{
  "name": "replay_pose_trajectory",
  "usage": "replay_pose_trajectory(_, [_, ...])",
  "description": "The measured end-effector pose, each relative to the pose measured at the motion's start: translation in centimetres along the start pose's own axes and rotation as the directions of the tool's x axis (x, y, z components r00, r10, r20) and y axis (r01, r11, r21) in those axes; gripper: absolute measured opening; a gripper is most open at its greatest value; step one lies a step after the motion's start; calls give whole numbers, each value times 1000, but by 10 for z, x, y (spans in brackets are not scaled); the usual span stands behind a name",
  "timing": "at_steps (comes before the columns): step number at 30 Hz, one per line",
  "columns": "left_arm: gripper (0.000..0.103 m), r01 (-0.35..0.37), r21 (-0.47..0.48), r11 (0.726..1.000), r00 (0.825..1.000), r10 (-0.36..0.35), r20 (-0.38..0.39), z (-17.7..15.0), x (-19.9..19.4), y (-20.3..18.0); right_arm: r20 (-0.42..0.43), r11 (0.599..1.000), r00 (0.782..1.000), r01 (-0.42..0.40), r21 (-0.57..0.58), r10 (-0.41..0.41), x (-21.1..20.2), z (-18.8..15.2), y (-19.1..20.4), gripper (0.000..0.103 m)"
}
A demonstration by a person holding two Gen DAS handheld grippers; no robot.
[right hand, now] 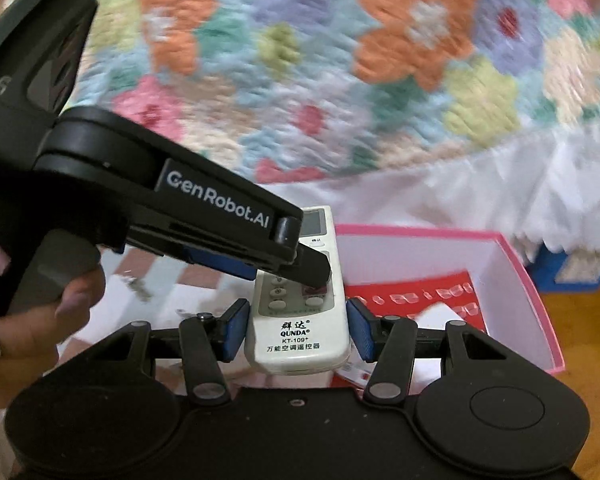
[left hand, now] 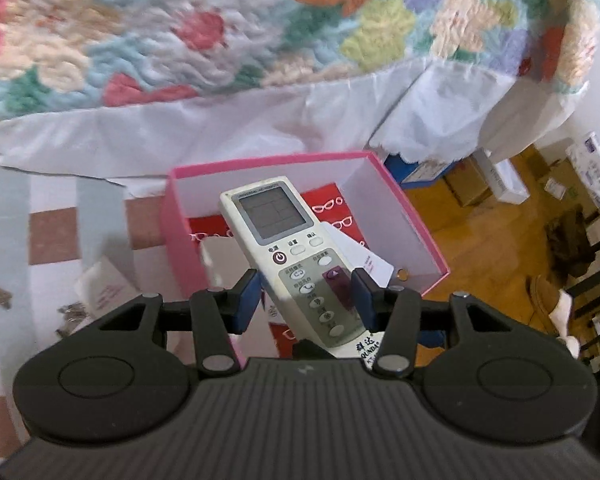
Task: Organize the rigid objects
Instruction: 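Carry the QUNDA remote into the pink box and open the left gripper, then move the left gripper back over the white cube laptop charger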
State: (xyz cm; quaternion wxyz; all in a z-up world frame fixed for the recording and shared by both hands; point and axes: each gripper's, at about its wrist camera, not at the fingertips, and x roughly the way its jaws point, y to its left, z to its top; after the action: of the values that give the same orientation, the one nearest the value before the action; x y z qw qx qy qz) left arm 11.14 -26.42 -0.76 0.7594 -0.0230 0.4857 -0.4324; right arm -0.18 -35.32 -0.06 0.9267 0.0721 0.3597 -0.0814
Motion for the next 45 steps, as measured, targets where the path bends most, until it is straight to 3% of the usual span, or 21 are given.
replay_pose_trajectory(5, [47,-28,-7,1000,997,27,-67,7,48,-4,-91,1000,996,2,22,0,38,0,-31,58])
replay_pose_trajectory(10, [47,-16,-36,999,989,11,-150,7,82,5,-158,997,987,-20,81,32,65,-4,-55,58])
replay_pose_trajectory(14, [46,-6,-23,1000,986,2,-167,6,95,0,-196,996,980,-17,87,34,79,-4,-61,58])
replay_pose_trajectory(20, [48,-46,27,999,986,50,-162,3,101,-14,-237,998,971,-25,65,39,90,-9,-55,58])
replay_pose_trajectory(24, [51,-44,82,996,988,55,-147,4,84,-16,-251,995,968,6,96,19,80,-13,-61,63])
replay_pose_trajectory(29, [54,-10,108,994,991,24,-128,13,37,-7,-178,997,984,-10,78,24,41,-15,-55,69])
replay_pose_trajectory(33, [55,-48,147,988,993,63,-97,14,-5,5,-73,1000,997,-26,7,26,8,-16,-34,69])
replay_pose_trajectory(37, [56,-96,155,983,989,112,-98,10,-40,26,23,997,1000,-10,-70,12,-18,-12,-4,91])
replay_pose_trajectory(40, [56,-128,143,981,985,143,-97,6,-64,45,33,994,999,-16,-104,19,-27,-3,14,91])
replay_pose_trajectory(45, [61,-179,145,973,979,191,-70,-8,-90,71,37,983,993,-107,-150,113,-31,5,46,91])
